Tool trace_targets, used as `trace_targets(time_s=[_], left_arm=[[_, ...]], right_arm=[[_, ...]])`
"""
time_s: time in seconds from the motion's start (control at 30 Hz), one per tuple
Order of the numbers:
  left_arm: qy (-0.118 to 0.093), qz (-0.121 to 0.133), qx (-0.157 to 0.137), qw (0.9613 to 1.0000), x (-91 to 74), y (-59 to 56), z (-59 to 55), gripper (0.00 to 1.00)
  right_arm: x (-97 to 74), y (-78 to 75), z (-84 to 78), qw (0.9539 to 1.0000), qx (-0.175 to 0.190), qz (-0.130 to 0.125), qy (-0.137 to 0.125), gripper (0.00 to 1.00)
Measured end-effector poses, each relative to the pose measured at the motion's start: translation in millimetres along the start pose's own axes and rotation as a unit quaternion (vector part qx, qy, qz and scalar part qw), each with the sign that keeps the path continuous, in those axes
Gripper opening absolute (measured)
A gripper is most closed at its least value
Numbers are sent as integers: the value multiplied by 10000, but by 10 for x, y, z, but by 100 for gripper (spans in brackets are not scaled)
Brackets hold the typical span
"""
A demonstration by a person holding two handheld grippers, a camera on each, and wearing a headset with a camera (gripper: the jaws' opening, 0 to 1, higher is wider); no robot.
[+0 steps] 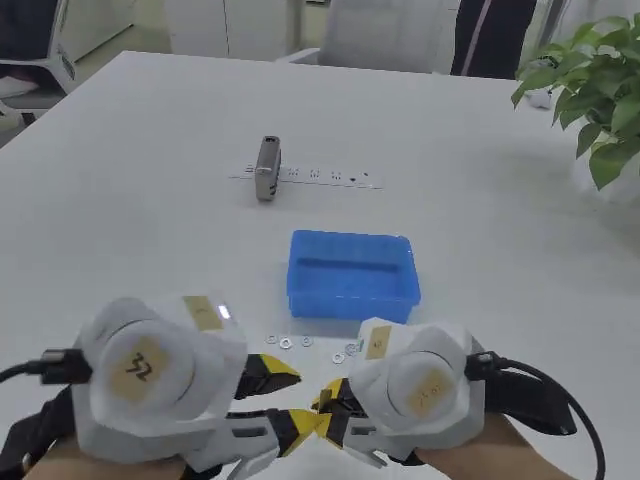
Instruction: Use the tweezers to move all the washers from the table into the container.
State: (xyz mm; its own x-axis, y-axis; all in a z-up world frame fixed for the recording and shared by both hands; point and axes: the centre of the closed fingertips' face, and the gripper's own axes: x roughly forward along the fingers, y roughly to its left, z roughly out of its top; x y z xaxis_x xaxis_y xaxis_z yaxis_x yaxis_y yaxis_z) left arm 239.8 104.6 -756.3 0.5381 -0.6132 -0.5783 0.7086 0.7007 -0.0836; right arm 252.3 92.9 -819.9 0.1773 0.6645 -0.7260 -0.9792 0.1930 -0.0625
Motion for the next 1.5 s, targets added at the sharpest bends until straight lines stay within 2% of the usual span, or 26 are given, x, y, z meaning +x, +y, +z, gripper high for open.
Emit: trace_targets(time_s=[0.1, 0.13, 0.17, 0.27, 0.37, 0.4, 0.47, 0.57, 0.73, 0.8, 0.87, 0.93, 1.07, 1.23, 1.37, 1.43, 1.5], left_arm=[[-131, 728, -263, 9969, -180, 118, -140, 39], [-79, 847, -305, 9959, -219, 121, -183, 42], [-6, 1113, -306, 9933, -275, 159, -234, 44], [174, 1481, -324, 9883, -356, 175, -345, 49], [71, 1693, -415, 9847, -370, 179, -368, 61], [78, 1927, -374, 9805, -389, 232, -386, 65], [87, 2216, -258, 9748, -408, 317, -400, 71], [-69, 2288, -355, 9728, -401, 357, -375, 71], [-133, 2386, -376, 9703, -378, 396, -410, 72], [93, 2448, -135, 9694, -356, 409, -453, 73], [130, 2401, -88, 9706, -314, 384, -470, 80], [189, 2329, -139, 9722, -300, 382, -494, 82], [99, 2317, -267, 9724, -299, 398, -477, 87], [64, 2438, -255, 9695, -314, 435, -468, 97], [-244, 2497, -325, 9675, -362, 457, -377, 99], [-181, 2524, -332, 9669, -365, 466, -399, 99], [-167, 2553, -279, 9663, -367, 473, -400, 99]], right_arm=[[-20, -33, 56, 9996, 244, 59, -110, 3], [-31, -50, 79, 9996, 258, 45, -136, 3], [-38, -110, 110, 9994, 298, 21, -183, 3], [-53, -238, 232, 9983, 466, -10, -341, 3], [-61, -376, 331, 9976, 529, -69, -435, 3], [-60, -435, 388, 9971, 568, -88, -498, 3], [-46, -535, 455, 9963, 629, -109, -570, 3], [4, -668, 557, 9947, 750, -113, -692, 3], [112, -784, 656, 9938, 806, -50, -760, 3], [183, -823, 679, 9934, 839, -4, -778, 3], [239, -898, 678, 9929, 892, 11, -781, 3], [317, -901, 678, 9932, 890, 29, -751, 4], [406, -950, 676, 9926, 957, 73, -740, 4], [479, -924, 645, 9933, 951, 134, -644, 4], [515, -929, 627, 9939, 933, 125, -575, 4], [569, -933, 588, 9956, 799, 84, -474, 4], [582, -939, 595, 9957, 764, 87, -511, 4]])
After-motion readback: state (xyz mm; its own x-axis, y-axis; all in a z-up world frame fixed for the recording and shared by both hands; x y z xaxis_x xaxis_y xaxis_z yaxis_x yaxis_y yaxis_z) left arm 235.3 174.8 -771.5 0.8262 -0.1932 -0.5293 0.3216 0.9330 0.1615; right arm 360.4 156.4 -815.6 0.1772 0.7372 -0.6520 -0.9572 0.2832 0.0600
